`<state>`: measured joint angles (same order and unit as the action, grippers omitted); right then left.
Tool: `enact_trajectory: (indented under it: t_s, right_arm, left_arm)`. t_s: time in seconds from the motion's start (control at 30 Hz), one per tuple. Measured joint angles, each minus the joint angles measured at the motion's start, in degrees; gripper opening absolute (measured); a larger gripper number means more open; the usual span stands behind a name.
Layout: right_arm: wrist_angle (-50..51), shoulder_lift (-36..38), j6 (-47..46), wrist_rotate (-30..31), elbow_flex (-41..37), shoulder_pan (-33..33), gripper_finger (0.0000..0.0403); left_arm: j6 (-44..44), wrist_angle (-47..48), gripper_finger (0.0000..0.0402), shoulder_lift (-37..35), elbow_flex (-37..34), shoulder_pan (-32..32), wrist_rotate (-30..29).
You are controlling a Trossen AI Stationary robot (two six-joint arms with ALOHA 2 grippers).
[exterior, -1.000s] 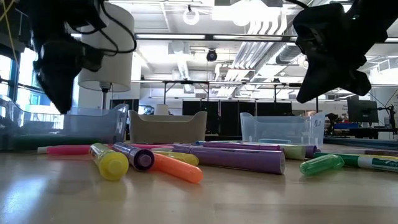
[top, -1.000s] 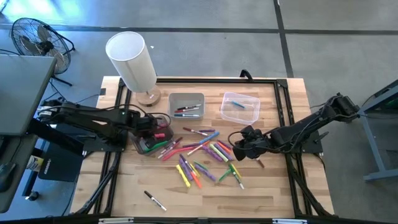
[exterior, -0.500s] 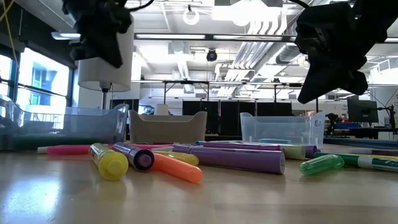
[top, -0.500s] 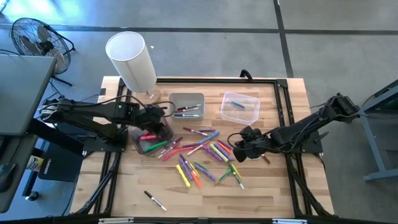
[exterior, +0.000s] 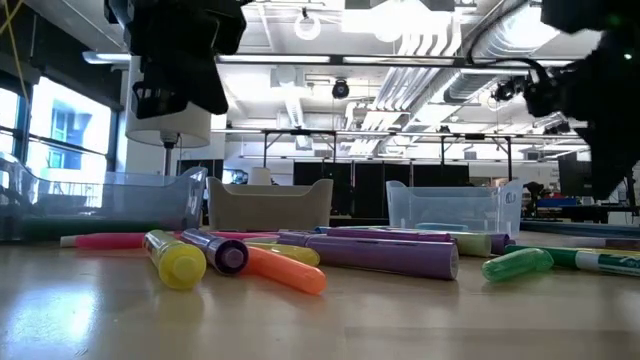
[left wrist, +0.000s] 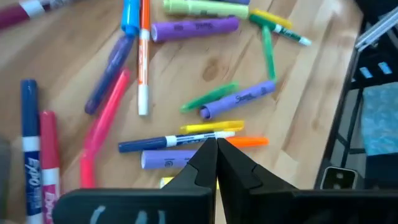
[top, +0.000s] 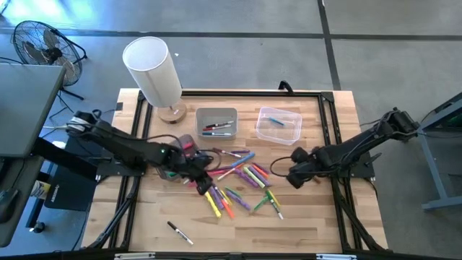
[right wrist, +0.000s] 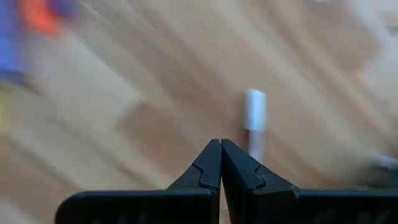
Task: Pick & Place Markers
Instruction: Put the brown marker pen into the white bin
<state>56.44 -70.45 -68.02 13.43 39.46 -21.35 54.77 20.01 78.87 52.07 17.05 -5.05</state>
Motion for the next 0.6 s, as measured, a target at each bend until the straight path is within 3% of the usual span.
enact_trajectory:
  t_s: [0.2, 0.6]
  right_arm:
    - [4.8, -0.1, 6.8, 1.2, 0.0, 3.4, 0.0016]
    - [1.2, -0.1, 10.6, -1.1, -8.2, 12.4, 0.0123]
  left_arm:
    - [1.5, -0.6, 0.0001, 0.9, 0.0, -0.2, 1.1]
    - [2.9, -1.4, 0.0001, 0.9, 0.0, -0.1, 1.5]
